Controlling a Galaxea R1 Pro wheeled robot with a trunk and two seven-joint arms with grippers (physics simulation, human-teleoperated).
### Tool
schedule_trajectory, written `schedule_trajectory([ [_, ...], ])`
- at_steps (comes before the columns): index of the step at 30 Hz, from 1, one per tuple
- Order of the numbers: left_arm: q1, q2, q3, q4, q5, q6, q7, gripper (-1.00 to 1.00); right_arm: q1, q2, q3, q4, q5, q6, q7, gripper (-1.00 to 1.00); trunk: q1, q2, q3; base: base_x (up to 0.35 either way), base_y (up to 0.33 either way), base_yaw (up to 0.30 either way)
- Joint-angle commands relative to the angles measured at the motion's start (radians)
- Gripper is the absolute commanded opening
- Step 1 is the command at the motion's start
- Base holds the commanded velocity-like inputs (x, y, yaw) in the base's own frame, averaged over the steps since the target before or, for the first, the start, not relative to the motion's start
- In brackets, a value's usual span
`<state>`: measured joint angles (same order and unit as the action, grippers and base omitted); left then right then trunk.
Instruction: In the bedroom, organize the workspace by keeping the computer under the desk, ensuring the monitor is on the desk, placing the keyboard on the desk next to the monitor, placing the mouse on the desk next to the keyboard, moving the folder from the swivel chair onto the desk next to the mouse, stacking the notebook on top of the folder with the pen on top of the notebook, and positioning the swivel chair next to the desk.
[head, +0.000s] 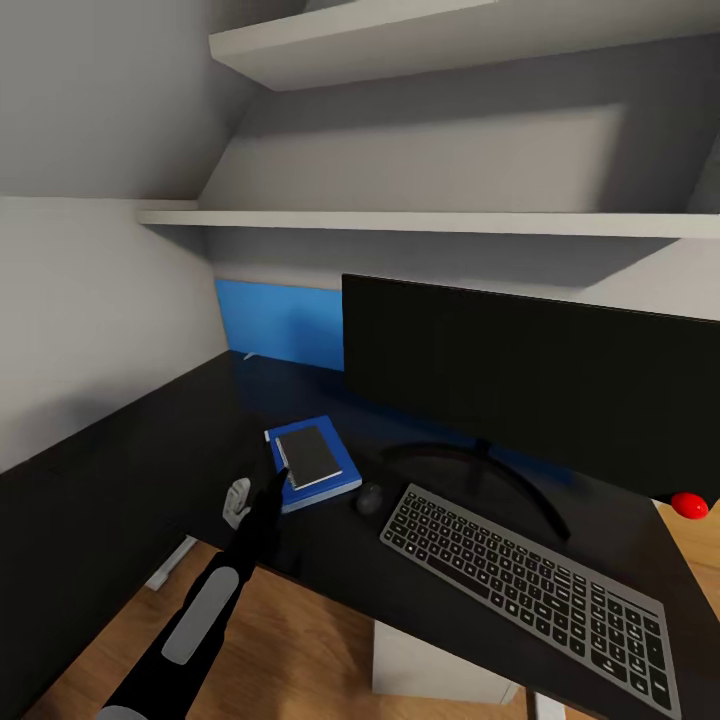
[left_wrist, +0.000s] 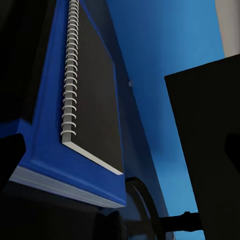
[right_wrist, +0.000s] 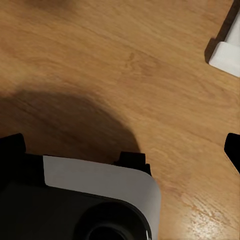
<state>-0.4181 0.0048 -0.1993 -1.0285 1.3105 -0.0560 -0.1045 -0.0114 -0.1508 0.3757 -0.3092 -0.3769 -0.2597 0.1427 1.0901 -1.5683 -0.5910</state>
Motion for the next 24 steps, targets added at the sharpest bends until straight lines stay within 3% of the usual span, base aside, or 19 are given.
schedule_trajectory([
  [1,-0.001,0.001,-0.003,0.001,0.01,-0.005,-0.004,1.0,-0.001,-0.001,0.006,0.001,-0.011,-0.004,0.004,1.0,0.0,0.0,-0.001,0.0,0.0,0.0],
  [14,-0.001,0.0,-0.003,-0.001,0.009,-0.004,-0.003,1.0,0.0,-0.001,0.006,0.001,-0.01,-0.004,0.004,1.0,0.0,0.0,-0.001,0.0,0.0,0.0],
  [19,0.023,0.015,0.021,-0.029,0.002,0.011,0.014,1.0,-0.004,0.0,0.005,0.001,-0.008,-0.003,0.001,1.0,0.0,0.0,-0.001,-0.002,0.0,0.0],
  [24,0.029,0.019,0.03,-0.044,0.0,0.016,0.017,1.0,-0.005,0.0,0.003,0.001,-0.009,-0.003,-0.003,1.0,0.0,0.0,-0.001,-0.263,0.0,0.0],
])
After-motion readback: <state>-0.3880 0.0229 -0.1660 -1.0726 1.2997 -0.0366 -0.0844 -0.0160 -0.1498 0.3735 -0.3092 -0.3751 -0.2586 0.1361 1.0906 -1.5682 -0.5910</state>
